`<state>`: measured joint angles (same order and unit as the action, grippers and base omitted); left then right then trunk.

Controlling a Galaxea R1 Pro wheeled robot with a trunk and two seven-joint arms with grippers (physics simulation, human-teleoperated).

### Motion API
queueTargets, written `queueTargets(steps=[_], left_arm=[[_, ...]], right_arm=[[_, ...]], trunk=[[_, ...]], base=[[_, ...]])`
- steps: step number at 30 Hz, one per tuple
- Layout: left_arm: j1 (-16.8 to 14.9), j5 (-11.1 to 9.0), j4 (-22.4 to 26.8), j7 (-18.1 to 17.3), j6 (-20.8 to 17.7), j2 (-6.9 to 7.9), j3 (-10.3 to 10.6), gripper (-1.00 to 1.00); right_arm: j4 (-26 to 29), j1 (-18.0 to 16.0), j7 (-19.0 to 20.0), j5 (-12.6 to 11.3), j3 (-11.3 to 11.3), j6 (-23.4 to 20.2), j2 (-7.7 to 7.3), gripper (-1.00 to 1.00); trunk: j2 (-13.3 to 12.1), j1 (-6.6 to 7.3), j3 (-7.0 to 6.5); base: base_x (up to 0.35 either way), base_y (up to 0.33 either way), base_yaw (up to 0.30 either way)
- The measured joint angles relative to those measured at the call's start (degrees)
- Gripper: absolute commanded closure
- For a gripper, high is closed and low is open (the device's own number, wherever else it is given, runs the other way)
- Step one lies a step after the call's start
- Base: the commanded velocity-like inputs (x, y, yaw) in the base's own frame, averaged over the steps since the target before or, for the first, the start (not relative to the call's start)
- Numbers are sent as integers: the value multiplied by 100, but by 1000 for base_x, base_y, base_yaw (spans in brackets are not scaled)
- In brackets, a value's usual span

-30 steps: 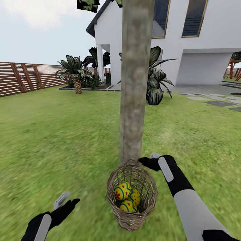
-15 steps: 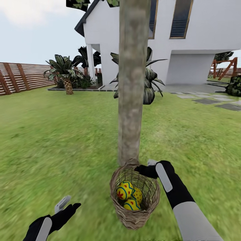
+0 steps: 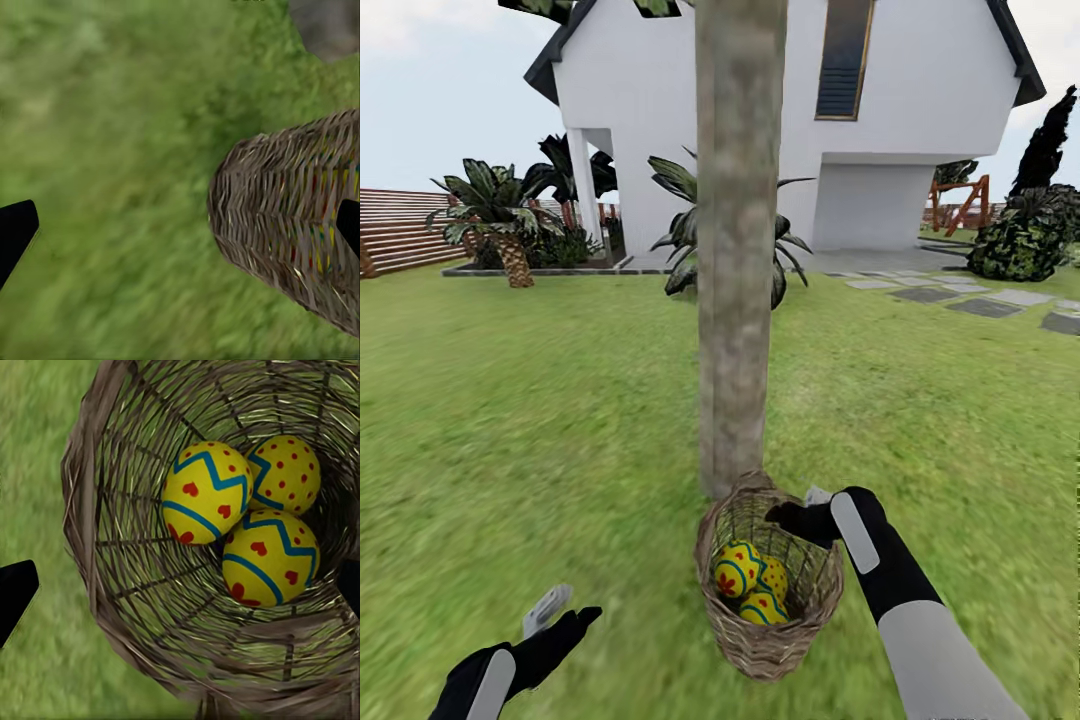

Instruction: Take the three Easter eggs out of the wicker basket on the lawn in the garden, then place them on the lawn next to a single tree (choose any tree) so that all three eggs are next to the same tree and none are left in the basket.

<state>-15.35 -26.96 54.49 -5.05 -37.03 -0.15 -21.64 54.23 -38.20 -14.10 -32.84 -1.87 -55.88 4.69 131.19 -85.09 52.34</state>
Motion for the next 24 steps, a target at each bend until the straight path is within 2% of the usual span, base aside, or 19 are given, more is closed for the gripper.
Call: queueTargets(steps=[11, 14, 18, 21, 24], left_arm=[[1, 33, -1, -1, 0, -1, 7, -100], [1, 38, -2, -1, 1, -6, 8, -100], [-48, -70, 34, 6, -94, 68, -52, -100], [-48, -170, 34, 7, -191, 68, -51, -100], [-48, -177, 34, 8, -267, 68, -51, -100]], right_arm=[[-242, -8, 27, -52, -35, 2, -17, -100], [-316, -7, 30, -178, -33, 1, -32, -100], [-427, -103, 125, -200, 59, 99, -15, -100], [-523, -199, 221, -197, 62, 197, -14, -100], [-619, -296, 317, -197, 62, 294, -14, -100]], trunk=[[0, 1, 0], [0, 2, 0], [0, -1, 0], [0, -1, 0], [0, -1, 0]], base=[[223, 213, -63], [274, 156, -5], [0, 0, 0], [0, 0, 0], [0, 0, 0]])
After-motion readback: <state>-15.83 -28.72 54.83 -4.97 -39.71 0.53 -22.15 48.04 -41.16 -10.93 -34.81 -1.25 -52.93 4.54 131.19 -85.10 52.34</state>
